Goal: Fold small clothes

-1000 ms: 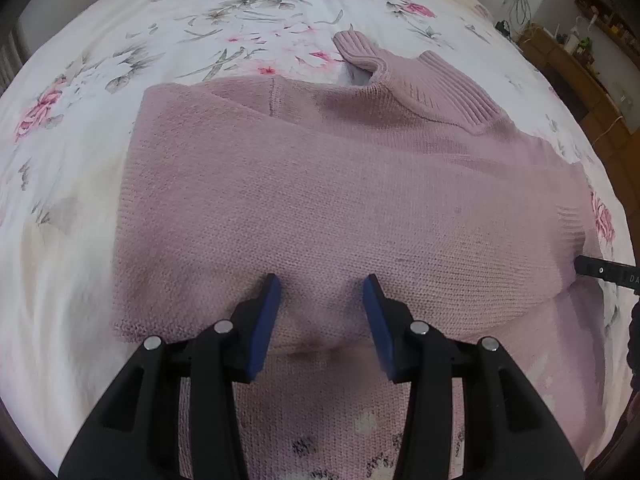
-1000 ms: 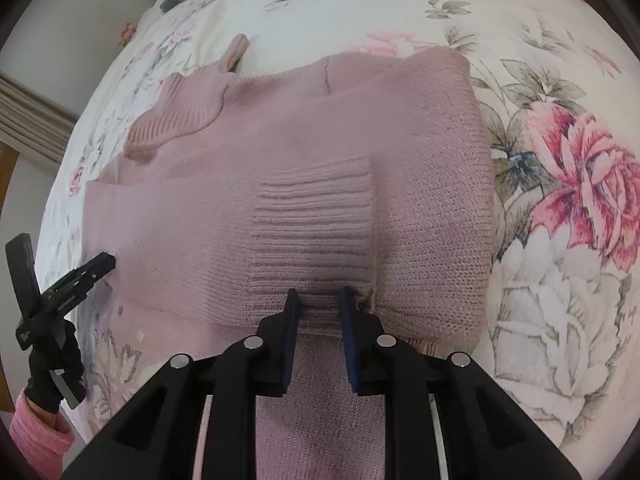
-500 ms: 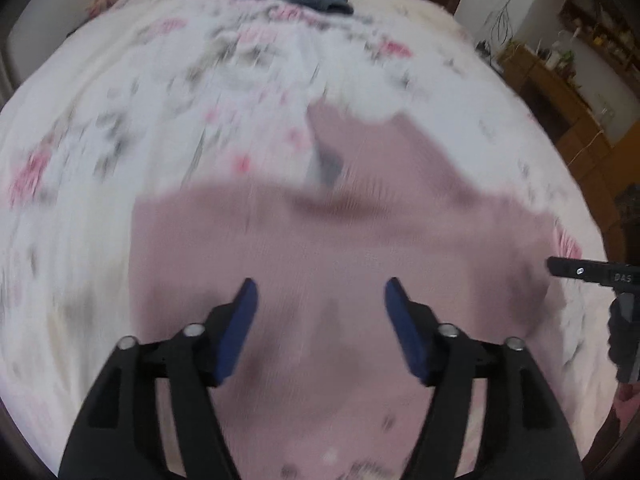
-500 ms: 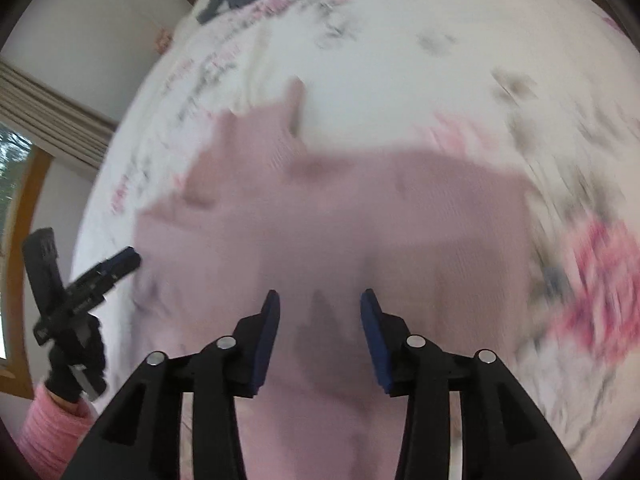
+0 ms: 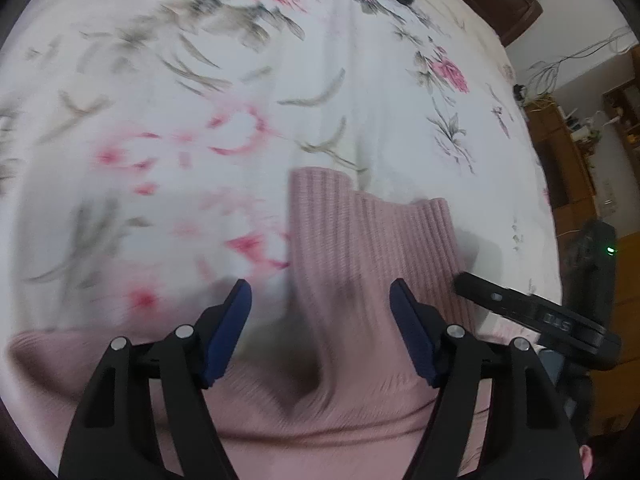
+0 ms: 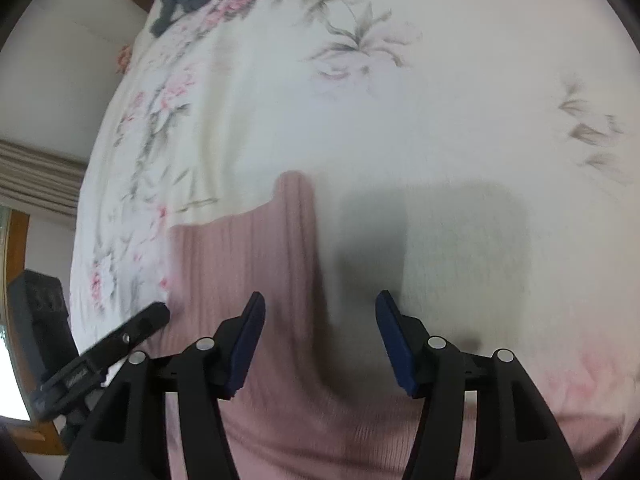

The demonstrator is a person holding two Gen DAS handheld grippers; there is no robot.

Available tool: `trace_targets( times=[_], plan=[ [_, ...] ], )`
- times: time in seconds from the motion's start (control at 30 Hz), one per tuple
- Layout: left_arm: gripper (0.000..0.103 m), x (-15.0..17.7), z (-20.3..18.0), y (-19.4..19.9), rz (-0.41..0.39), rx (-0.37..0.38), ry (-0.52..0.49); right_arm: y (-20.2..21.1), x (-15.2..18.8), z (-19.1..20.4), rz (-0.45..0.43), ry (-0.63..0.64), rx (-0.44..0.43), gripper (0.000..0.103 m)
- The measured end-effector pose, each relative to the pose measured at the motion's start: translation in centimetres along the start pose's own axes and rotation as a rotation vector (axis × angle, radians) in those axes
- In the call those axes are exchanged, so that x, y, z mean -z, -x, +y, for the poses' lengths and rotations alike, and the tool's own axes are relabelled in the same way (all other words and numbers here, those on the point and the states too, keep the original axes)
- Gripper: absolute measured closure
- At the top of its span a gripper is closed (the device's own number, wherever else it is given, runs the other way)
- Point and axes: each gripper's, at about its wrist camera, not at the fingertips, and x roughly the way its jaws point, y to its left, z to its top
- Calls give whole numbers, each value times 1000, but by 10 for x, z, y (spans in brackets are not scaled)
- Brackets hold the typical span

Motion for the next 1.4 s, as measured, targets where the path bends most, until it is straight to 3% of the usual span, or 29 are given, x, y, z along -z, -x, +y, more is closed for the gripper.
trace_targets(
  times=[0.07, 0.1, 0.13, 0.17, 0.2, 0.23, 0.3, 0.53, 0.67, 0.97, 1.27, 1.37, 1.4],
  plan=[
    [50, -1, -6, -11, 2, 16, -17, -7, -5, -3, -7, -14, -30, 44],
    [63, -2, -8, -16, 6, 20, -26, -7, -6, -2, -7, -7, -31, 45],
    [74, -1, -12, -21, 11, 17, -36, -8, -7, 0, -7, 13, -23, 56],
    [78, 0, -15, -23, 11, 23, -47, -9, -8, 3, -4, 35, -16, 74],
    [81, 0, -18, -24, 11, 33, -59, -10, -7, 6, 7, 62, -28, 85],
    [83, 1, -22, -23, 3, 32, -74, -7, -5, 8, 11, 70, -58, 91],
    [85, 1, -27, -17, -20, 47, -94, 5, -1, 14, -30, 95, -80, 92],
    [86, 30, -40, 32, -115, 138, -200, 69, 39, 30, -134, 247, -182, 92],
    [85, 57, -42, 57, -138, 169, -288, 97, 74, 30, -157, 309, -187, 92],
    [83, 119, -22, 77, -94, 160, -392, 105, 144, 24, -106, 384, -158, 92],
    [71, 169, 33, 86, 19, 136, -350, 95, 213, 1, 1, 419, -56, 92],
    [68, 177, 52, 95, 20, 208, -229, 105, 224, -13, 4, 320, -135, 88],
    [62, 178, 54, 98, 12, 241, -196, 106, 226, -15, 5, 282, -170, 87]
  ],
)
